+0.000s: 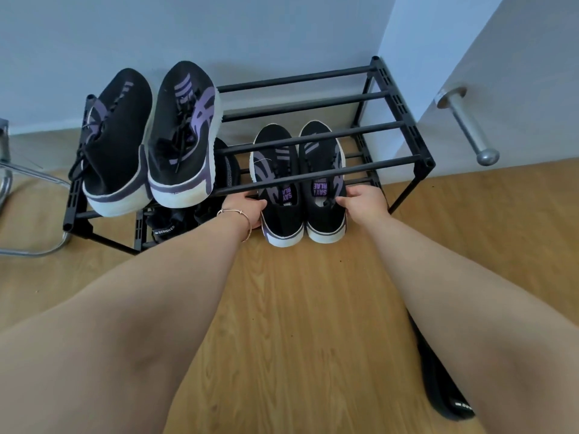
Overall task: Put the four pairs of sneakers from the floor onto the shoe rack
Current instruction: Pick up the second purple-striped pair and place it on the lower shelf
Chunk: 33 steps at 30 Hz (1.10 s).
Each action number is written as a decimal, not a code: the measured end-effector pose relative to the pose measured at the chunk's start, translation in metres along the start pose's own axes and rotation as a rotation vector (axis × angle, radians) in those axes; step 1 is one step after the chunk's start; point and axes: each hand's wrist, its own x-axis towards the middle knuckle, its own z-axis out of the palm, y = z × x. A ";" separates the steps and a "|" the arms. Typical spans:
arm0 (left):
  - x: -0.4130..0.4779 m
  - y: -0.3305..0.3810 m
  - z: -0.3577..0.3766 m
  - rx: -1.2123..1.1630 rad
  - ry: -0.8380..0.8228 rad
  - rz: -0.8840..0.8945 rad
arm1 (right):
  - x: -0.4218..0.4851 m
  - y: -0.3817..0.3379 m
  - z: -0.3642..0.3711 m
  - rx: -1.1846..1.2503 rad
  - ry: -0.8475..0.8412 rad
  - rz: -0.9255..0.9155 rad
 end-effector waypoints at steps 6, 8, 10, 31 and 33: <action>0.002 -0.002 0.005 0.099 0.025 0.024 | -0.005 0.010 0.001 0.039 -0.006 -0.008; -0.002 -0.005 0.005 0.145 0.002 0.041 | -0.007 0.012 0.001 0.035 -0.027 -0.024; -0.004 -0.007 0.005 0.152 -0.008 0.057 | -0.007 0.014 0.002 0.036 -0.046 -0.041; -0.009 -0.001 0.010 0.347 -0.097 0.149 | 0.003 -0.003 0.006 -0.137 -0.078 -0.116; -0.016 -0.003 0.011 0.378 -0.077 0.165 | -0.006 -0.002 0.004 -0.196 -0.060 -0.169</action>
